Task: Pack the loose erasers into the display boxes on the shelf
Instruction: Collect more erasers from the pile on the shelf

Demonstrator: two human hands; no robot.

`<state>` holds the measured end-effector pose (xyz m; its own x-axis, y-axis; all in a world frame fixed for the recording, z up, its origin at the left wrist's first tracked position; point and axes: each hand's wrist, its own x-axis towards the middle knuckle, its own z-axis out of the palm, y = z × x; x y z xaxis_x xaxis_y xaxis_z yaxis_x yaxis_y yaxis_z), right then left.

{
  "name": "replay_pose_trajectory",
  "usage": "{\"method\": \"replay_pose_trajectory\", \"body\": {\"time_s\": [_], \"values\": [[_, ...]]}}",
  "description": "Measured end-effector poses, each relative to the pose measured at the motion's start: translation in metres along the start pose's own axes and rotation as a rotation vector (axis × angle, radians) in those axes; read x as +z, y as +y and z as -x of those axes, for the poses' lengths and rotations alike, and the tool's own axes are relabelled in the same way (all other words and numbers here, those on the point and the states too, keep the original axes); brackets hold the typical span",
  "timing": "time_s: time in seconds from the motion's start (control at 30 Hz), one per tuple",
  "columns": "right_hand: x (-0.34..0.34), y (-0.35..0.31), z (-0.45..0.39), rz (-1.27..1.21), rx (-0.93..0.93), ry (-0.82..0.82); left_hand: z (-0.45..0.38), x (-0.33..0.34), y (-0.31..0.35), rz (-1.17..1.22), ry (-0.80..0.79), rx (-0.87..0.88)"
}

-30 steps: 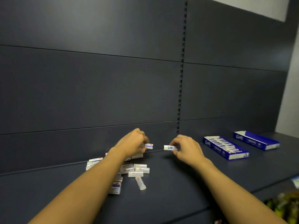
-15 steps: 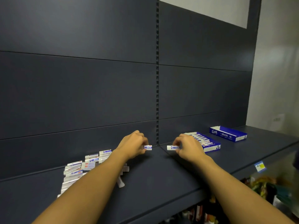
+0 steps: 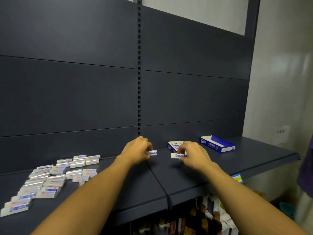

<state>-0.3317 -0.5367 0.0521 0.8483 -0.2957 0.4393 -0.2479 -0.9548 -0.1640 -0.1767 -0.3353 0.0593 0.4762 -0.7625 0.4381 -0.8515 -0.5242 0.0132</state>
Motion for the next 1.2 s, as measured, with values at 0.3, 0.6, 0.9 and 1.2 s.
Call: {"method": "replay_pose_trajectory", "body": {"time_s": [0.3,0.6,0.9,1.2], "values": [[-0.028,0.059,-0.001,-0.021,0.011,0.048,-0.024,0.012,0.058,-0.023,0.021,-0.037],[-0.029,0.104,-0.019,-0.020,0.062,0.033,-0.074,0.033,0.081,-0.030,0.052,-0.015],[0.001,0.142,-0.077,-0.131,0.067,0.033,-0.125,0.067,0.080,0.091,0.054,-0.122],[0.066,0.172,-0.106,-0.340,0.041,-0.012,-0.153,0.118,0.082,0.017,0.112,-0.131]]}}
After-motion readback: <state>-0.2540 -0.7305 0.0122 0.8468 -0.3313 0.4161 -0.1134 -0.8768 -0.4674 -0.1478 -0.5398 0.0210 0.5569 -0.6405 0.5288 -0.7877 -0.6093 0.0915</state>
